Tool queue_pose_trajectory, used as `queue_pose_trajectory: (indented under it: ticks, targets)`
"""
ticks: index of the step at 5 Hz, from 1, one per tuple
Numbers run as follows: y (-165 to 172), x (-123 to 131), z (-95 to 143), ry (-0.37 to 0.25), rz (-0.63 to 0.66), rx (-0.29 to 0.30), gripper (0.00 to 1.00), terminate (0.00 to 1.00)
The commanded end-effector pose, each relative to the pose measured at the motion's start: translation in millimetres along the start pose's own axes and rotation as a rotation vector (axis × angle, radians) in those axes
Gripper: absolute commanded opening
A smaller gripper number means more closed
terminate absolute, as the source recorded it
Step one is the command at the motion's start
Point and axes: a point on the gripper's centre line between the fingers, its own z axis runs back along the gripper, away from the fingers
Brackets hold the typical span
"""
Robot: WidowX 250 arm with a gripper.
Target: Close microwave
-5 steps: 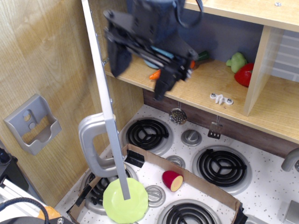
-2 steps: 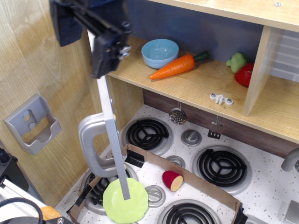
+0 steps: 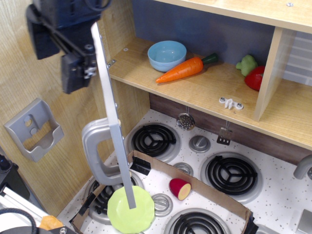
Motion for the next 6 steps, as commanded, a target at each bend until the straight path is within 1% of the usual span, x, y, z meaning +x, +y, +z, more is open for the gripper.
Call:
queue_pose_trajectory:
  ticks: [1,2,3,4,5,6]
  targets:
    - [16,13,-19,-0.076,0.003,0.003,1.00,0.00]
    - [15,24,-29,-0.157,0.008,0.000,1.00,0.00]
    - [7,42,-40,-0.234,0.011,-0.017,1.00,0.00]
    - [-9,63,-42,-0.331,0.028,-0.022,1.00,0.00]
    - [-23,83,-41,-0.387,0.041,-0.037,1.00,0.00]
    - [-36,102,-40,-0.450,0.049,-0.039,1.00,0.00]
